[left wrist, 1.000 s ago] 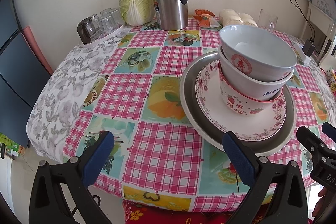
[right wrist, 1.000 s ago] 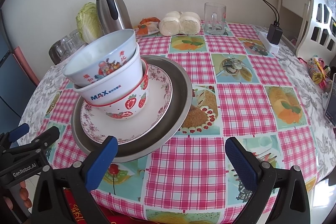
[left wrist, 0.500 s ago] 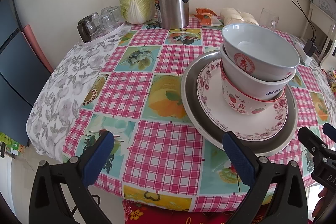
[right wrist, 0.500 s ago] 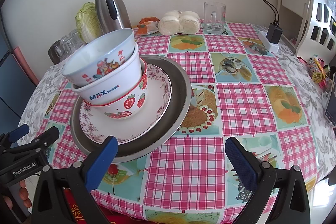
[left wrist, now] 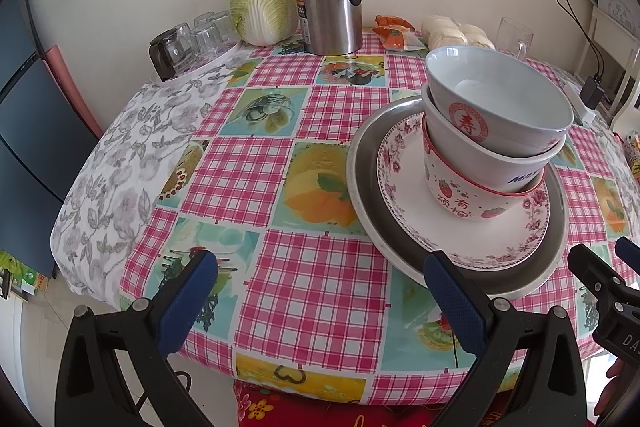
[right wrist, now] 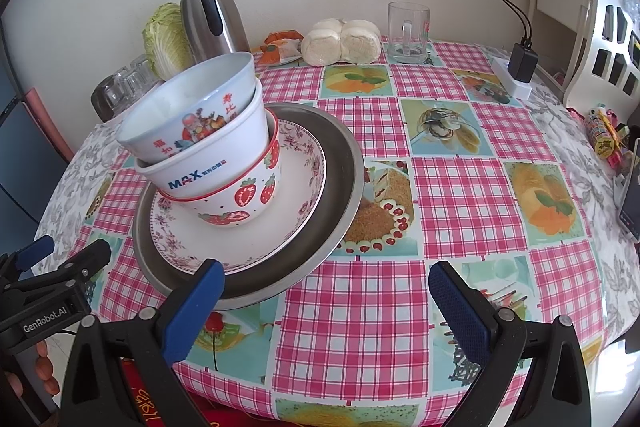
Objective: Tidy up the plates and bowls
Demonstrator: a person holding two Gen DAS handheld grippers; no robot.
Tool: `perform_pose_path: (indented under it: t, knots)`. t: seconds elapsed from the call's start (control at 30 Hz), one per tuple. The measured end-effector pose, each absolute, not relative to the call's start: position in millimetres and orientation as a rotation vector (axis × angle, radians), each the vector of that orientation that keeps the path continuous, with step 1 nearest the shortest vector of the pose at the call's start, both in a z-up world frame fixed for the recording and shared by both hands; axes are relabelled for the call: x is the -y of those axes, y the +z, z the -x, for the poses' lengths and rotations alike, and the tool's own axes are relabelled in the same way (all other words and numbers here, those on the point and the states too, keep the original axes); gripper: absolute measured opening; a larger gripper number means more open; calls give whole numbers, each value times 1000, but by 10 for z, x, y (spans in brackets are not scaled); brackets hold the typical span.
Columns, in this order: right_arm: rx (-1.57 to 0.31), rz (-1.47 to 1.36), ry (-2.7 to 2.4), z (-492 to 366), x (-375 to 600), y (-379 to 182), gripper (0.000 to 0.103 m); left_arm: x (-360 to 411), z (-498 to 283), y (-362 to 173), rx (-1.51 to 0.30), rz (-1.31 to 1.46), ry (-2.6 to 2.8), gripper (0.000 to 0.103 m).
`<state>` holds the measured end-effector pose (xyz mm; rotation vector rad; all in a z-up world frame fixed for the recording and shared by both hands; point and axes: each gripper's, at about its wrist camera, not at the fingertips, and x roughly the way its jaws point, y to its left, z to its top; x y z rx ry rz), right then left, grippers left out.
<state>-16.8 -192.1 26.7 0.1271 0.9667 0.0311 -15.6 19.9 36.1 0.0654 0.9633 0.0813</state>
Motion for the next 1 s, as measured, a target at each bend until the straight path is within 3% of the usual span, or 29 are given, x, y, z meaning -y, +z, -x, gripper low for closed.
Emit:
perform_pose_path:
  t: [1.0]
  knots:
    - [-974, -123, 33, 164, 1917, 247, 103, -204, 187, 436, -929, -57, 92, 103]
